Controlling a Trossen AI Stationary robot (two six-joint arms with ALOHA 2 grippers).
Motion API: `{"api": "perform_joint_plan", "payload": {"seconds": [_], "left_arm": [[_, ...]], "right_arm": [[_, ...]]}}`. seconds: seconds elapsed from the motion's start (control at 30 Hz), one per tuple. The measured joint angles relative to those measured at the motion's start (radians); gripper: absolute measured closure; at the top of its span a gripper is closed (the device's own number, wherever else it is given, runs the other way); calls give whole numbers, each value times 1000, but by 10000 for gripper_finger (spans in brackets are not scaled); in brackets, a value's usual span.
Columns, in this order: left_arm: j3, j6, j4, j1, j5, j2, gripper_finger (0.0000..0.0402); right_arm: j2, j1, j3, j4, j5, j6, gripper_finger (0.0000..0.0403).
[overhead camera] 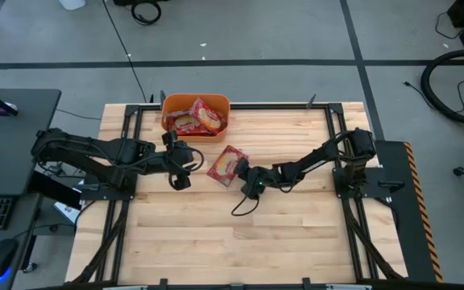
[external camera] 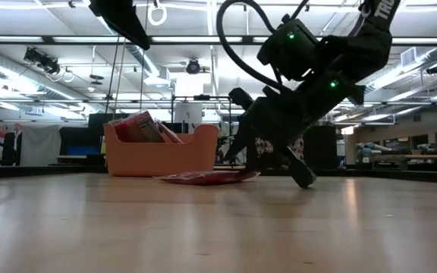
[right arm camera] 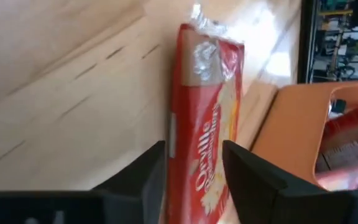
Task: Sort popcorn bags into baskets
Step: Put the popcorn bag into the orange bin
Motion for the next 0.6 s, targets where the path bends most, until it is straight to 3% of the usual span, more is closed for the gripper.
{"api": "perform_joint_plan", "payload": {"seconds": [0.17, 0.3, 0.43, 0.6], "left_arm": [[0, 0, 0, 0, 0, 0, 186], [0, -6, 0, 0, 9, 0, 186], [0, -6, 1, 0, 30, 0, 186], [0, -2, 0, 0, 30, 0, 186]], "right_arm": [[4, -24, 46, -83, -63, 21, 299], [8, -36, 71, -102, -48, 100, 332], [7, -37, 93, -125, -53, 133, 326], [8, -68, 134, -237, -68, 203, 287]]}}
